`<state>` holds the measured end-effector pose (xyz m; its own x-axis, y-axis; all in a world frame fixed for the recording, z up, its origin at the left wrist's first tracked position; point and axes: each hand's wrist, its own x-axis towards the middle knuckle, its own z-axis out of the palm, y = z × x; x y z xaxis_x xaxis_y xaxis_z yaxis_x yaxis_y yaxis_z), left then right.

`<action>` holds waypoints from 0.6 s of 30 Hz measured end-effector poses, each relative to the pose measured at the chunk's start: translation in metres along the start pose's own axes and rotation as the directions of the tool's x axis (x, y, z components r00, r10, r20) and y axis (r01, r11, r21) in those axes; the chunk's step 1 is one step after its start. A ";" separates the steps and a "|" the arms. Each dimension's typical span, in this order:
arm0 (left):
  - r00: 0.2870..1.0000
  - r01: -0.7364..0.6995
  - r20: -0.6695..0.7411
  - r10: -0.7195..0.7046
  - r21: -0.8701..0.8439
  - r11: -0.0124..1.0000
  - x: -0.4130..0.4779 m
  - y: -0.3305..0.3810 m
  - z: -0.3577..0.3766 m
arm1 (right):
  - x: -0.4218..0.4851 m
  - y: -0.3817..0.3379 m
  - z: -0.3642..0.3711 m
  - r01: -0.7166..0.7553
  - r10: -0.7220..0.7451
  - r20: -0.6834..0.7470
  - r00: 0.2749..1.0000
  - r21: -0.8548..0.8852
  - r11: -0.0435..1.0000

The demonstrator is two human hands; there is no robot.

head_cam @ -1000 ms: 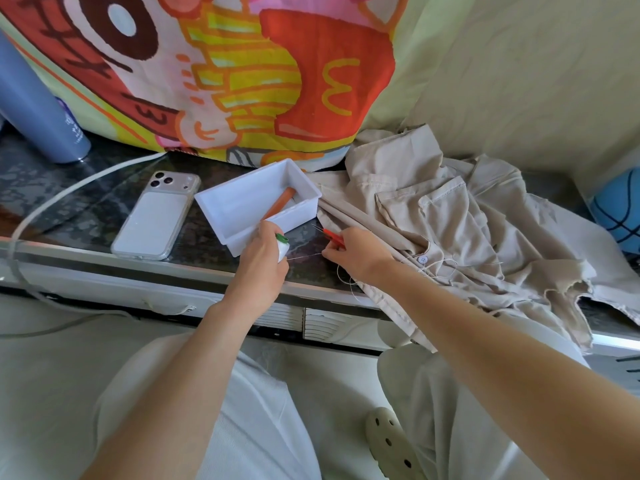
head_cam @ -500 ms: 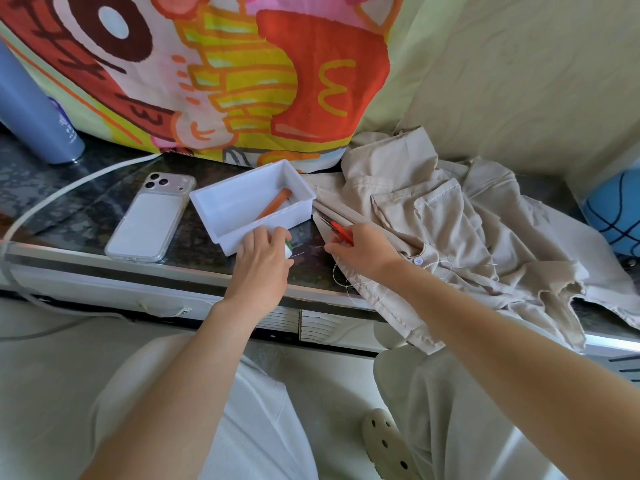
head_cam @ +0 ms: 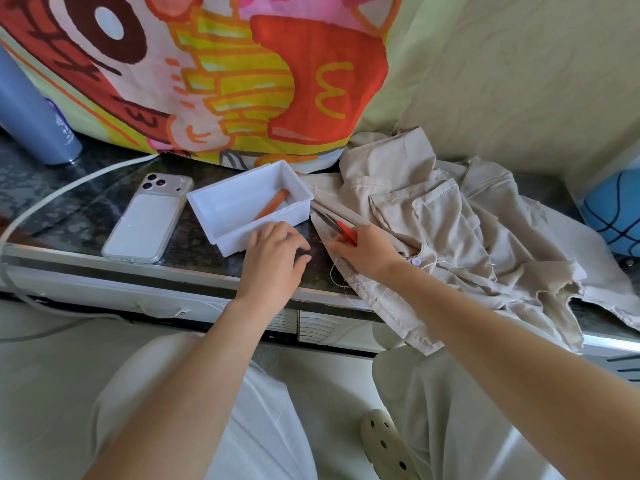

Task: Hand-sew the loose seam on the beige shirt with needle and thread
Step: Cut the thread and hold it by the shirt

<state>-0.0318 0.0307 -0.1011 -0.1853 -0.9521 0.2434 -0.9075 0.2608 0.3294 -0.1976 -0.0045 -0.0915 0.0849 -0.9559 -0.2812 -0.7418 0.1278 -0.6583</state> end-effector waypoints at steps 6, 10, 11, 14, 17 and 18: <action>0.998 0.053 0.045 -0.050 -0.067 0.996 0.005 0.000 0.009 | -0.005 0.000 -0.003 0.003 -0.003 -0.005 1.000 -0.007 1.000; 1.000 -0.006 -0.007 0.005 -0.044 0.999 0.008 -0.002 0.013 | -0.006 -0.001 -0.007 -0.024 0.025 -0.042 0.999 0.039 0.999; 0.999 -0.041 -0.035 0.040 -0.018 0.999 0.008 -0.002 0.014 | -0.007 0.000 -0.008 -0.024 0.028 -0.056 0.998 0.070 0.997; 0.991 -0.096 -0.090 0.103 0.080 0.992 0.008 0.004 0.016 | -0.010 -0.001 -0.013 -0.001 0.007 -0.096 0.995 0.066 0.998; 0.995 -0.058 -0.072 0.065 0.099 0.993 0.004 0.015 0.018 | -0.011 0.000 -0.016 0.005 0.000 -0.128 0.992 0.038 0.999; 0.997 -0.050 -0.058 0.056 0.103 0.993 0.003 0.019 0.018 | -0.011 0.000 -0.017 -0.005 0.010 -0.137 0.991 0.040 0.999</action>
<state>-0.0561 0.0295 -0.1104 -0.2137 -0.9251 0.3140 -0.9312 0.2901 0.2208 -0.2096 0.0019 -0.0767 -0.0146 -0.9817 -0.1897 -0.7150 0.1429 -0.6844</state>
